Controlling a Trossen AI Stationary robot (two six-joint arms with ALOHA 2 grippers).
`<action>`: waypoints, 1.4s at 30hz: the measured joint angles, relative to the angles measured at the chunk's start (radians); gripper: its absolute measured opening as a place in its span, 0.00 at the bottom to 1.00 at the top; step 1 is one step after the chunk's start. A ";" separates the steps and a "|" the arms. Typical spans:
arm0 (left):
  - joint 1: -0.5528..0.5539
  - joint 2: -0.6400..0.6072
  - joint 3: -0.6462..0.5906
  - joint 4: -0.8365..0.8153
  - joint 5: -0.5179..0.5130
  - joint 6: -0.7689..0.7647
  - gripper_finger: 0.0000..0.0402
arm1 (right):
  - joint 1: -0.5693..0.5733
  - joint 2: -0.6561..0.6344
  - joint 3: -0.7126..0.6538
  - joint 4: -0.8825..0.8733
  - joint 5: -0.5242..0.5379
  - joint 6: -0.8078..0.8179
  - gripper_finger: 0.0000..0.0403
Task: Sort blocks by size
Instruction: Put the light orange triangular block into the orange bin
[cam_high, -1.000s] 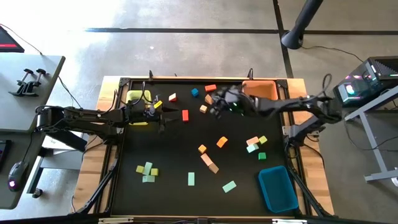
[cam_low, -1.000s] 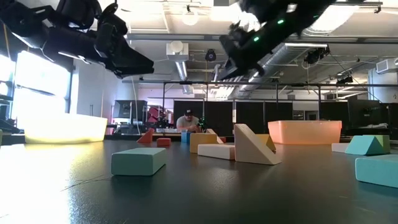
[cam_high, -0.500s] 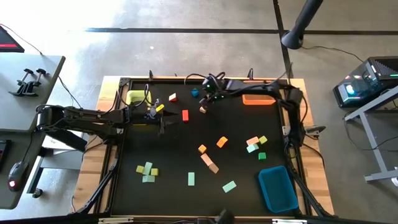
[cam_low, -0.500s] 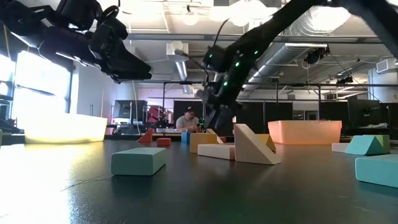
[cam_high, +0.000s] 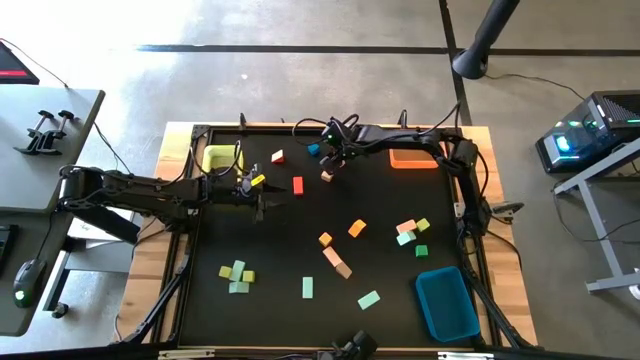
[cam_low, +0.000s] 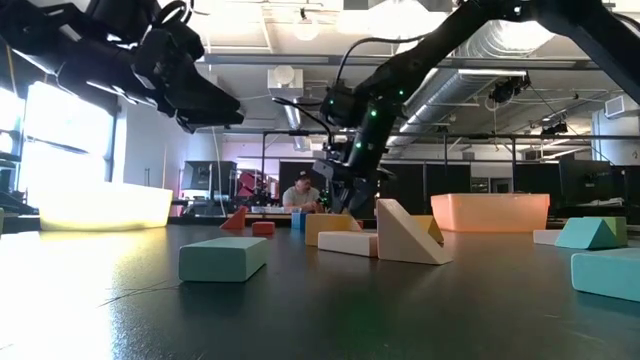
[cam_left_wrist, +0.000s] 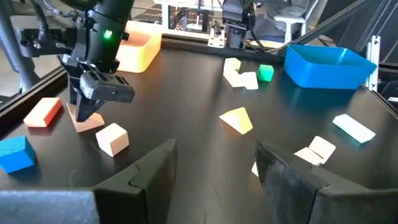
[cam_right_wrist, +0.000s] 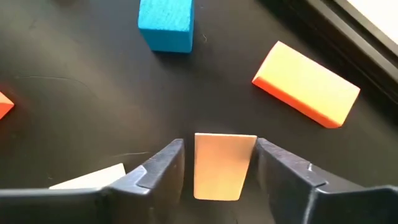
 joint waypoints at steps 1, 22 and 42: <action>-0.004 0.000 0.000 0.000 -0.012 0.000 0.50 | 0.000 0.000 -0.004 0.005 -0.005 -0.001 0.42; -0.019 0.000 0.000 -0.004 -0.094 -0.008 0.50 | 0.021 -0.184 -0.051 -0.127 0.040 -0.103 0.03; -0.051 0.000 0.000 0.003 -0.093 0.002 0.50 | -0.070 -0.041 -0.052 0.025 -0.200 -0.374 0.63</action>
